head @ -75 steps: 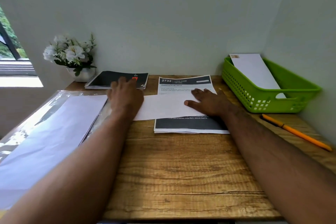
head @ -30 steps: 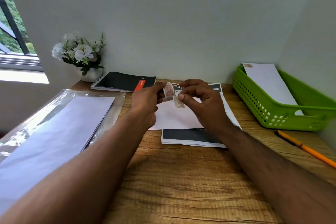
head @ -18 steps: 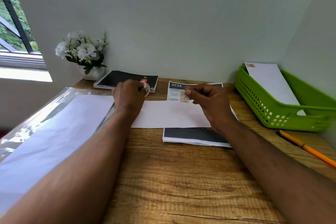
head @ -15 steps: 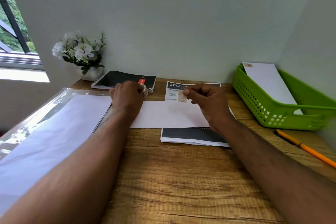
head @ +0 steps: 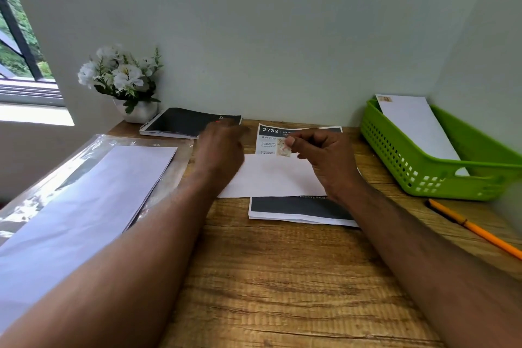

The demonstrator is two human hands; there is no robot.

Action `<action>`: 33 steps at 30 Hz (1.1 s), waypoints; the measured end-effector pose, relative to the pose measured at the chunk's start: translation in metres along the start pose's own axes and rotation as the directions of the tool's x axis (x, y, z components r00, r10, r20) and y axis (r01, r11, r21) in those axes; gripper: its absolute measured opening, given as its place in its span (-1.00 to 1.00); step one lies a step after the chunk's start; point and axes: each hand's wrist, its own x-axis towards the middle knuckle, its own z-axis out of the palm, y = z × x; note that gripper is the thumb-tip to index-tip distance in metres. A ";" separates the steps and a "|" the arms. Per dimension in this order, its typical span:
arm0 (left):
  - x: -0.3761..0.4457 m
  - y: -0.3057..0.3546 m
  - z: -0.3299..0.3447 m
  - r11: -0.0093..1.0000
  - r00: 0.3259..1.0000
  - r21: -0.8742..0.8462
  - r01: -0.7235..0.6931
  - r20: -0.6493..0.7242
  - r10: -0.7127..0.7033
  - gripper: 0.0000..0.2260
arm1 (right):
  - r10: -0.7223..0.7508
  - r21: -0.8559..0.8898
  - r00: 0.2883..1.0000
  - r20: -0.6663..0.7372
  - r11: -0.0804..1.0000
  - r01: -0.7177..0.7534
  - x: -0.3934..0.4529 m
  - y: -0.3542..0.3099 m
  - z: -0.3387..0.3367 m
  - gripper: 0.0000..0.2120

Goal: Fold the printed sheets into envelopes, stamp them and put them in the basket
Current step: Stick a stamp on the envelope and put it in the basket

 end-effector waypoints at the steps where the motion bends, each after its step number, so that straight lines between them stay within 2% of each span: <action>1: -0.002 0.010 0.003 0.996 0.993 -0.047 -0.074 0.084 0.078 -0.69 | -0.007 -0.002 1.000 0.001 1.000 0.007 0.001 0.001 -0.001 -0.88; 3: -0.008 0.027 0.009 0.985 0.940 -0.058 -0.165 0.294 0.175 -0.66 | -0.023 -0.009 1.000 0.010 1.000 0.023 0.002 0.001 -0.002 -0.84; 5: -0.010 0.037 0.012 0.978 0.851 0.009 -0.209 0.495 0.177 -0.58 | -0.010 0.021 1.000 0.022 1.000 0.009 0.005 -0.004 -0.008 -0.87; 7: -0.013 0.042 0.011 0.977 0.791 0.025 -0.211 0.591 0.156 -0.56 | 0.014 0.055 1.000 0.007 0.998 -0.015 0.011 -0.008 -0.022 -0.92; 11: -0.016 0.051 0.011 0.980 0.849 -0.024 -0.197 0.495 0.183 -0.55 | 0.106 0.006 0.994 -0.041 0.994 -0.106 0.023 0.001 -0.061 -0.92; 15: -0.023 0.062 0.014 0.965 0.877 -0.028 -0.259 0.411 0.247 -0.54 | 0.222 -0.136 0.975 -0.028 0.965 -0.224 0.021 0.023 -0.079 -0.95; 19: -0.021 0.067 0.015 0.972 0.867 -0.151 -0.178 0.444 0.228 -0.60 | 0.258 -0.099 0.965 -0.051 0.960 -0.262 0.025 0.031 -0.081 -0.93; 22: -0.011 0.074 0.014 0.968 0.899 -0.221 -0.121 0.389 0.201 -0.69 | 0.286 -0.110 0.956 -0.068 0.950 -0.292 0.028 0.037 -0.084 -0.92; 27: 0.003 0.097 0.025 0.964 0.910 -0.211 -0.164 0.344 0.230 -0.75 | 0.317 -0.029 0.948 -0.032 0.948 -0.318 0.031 0.045 -0.095 -0.90; 33: -0.004 0.100 0.053 0.967 0.958 -0.248 -0.060 0.256 0.125 -0.77 | 0.343 -0.050 0.939 -0.014 0.938 -0.343 0.033 0.049 -0.097 -0.91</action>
